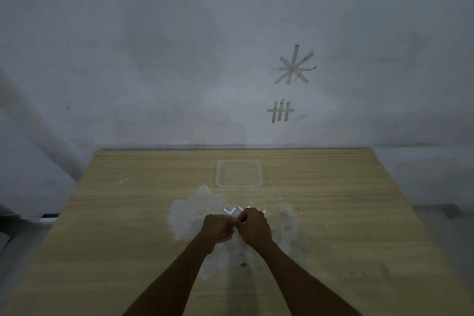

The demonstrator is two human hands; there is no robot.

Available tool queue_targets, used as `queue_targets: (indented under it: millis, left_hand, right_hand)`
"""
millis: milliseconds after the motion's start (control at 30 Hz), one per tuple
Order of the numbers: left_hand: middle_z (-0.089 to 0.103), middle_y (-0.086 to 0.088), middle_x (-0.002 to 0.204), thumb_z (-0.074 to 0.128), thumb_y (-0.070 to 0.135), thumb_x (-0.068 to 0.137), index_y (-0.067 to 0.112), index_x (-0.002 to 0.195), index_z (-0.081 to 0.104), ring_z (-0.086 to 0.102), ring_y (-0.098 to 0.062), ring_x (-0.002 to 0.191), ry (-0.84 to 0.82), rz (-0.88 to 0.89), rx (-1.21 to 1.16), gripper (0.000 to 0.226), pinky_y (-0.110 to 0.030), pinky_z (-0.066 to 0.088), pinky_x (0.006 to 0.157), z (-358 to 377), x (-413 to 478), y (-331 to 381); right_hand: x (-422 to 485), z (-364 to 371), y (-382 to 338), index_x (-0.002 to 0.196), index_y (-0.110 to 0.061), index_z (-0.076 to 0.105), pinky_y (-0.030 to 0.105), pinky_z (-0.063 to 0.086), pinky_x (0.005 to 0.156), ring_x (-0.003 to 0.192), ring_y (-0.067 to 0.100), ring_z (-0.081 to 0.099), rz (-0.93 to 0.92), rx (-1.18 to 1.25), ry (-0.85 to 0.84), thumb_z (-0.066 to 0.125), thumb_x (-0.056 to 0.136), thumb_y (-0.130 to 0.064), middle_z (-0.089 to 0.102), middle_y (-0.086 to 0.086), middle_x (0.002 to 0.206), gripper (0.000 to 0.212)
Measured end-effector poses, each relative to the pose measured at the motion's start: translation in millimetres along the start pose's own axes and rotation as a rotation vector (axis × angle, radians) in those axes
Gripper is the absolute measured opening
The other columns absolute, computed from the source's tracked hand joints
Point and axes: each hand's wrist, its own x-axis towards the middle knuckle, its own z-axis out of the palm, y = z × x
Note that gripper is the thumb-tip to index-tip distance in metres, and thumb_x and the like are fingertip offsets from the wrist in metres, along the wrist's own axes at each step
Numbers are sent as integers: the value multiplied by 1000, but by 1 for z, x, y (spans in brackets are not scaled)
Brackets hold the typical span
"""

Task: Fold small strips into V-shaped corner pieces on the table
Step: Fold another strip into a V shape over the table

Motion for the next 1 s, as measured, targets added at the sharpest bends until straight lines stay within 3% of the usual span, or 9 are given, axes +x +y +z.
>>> queue_targets:
  millis: [167, 267, 367, 433, 533, 633, 700, 833, 1000]
  left_hand:
    - [66, -18, 82, 69, 2, 77, -7, 89, 72, 62, -28, 71, 1, 3, 13, 15, -31, 51, 64, -1, -3, 7]
    - [66, -16, 80, 71, 2, 75, -6, 89, 72, 61, -24, 66, -7, 8, 32, 16, -28, 50, 59, -3, -4, 9]
    - [68, -19, 83, 71, -1, 73, -8, 90, 72, 63, -26, 70, -18, 20, 53, 19, -29, 53, 60, -4, -4, 10]
    - [67, -18, 84, 70, -3, 74, -9, 90, 71, 64, -28, 75, -14, 34, 55, 17, -34, 57, 64, -3, -3, 11]
    - [66, -11, 85, 64, 4, 83, 3, 84, 66, 65, -27, 80, -79, 70, 111, 2, -39, 58, 79, -3, -3, 15]
    - [67, -9, 83, 63, 6, 84, 9, 78, 63, 67, -27, 81, -84, 68, 132, 6, -39, 59, 81, -5, 1, 15]
    - [68, -11, 85, 64, 5, 83, 9, 78, 64, 68, -27, 82, -79, 61, 141, 6, -39, 60, 79, -6, 3, 16]
    - [68, -8, 78, 65, 6, 82, 11, 73, 63, 68, -23, 76, -56, 37, 153, 10, -34, 61, 73, -5, 5, 17]
    - [70, -5, 62, 67, 2, 79, 4, 73, 65, 68, -20, 62, -49, -1, 99, 7, -30, 60, 65, -4, 6, 20]
  right_hand:
    - [0, -2, -6, 75, -6, 72, 31, 50, 74, 86, 22, 65, -7, 55, 10, 57, 84, -15, 68, 5, 83, 19]
    - [-2, -5, -8, 65, -6, 68, 33, 49, 72, 81, 24, 65, -20, 88, 0, 59, 85, -20, 51, -9, 63, 26]
    - [-2, -7, -11, 47, -21, 51, 30, 44, 65, 68, 17, 59, -18, 78, 6, 61, 86, -30, 45, -13, 57, 41]
    - [-2, -7, -14, 45, -27, 43, 29, 41, 63, 67, 18, 56, -17, 64, 12, 61, 87, -34, 43, -12, 55, 46]
    - [-3, -7, -17, 55, -17, 54, 34, 45, 70, 77, 24, 62, -13, 63, -8, 56, 90, -34, 49, -5, 62, 39]
    - [-4, -6, -20, 79, -1, 65, 33, 46, 72, 87, 26, 64, -16, 50, -10, 54, 92, -35, 57, 5, 78, 38]
    - [-3, -7, -21, 74, -5, 61, 31, 43, 69, 86, 25, 63, -6, 36, -26, 55, 92, -34, 53, 1, 76, 34]
    - [-3, -8, -24, 60, -26, 33, 31, 46, 73, 88, 23, 62, 16, -19, -33, 53, 93, -31, 45, -6, 71, 39]
    - [-2, -12, -30, 65, -23, 40, 35, 49, 79, 95, 28, 64, 8, -34, -53, 50, 95, -37, 64, 13, 98, 35]
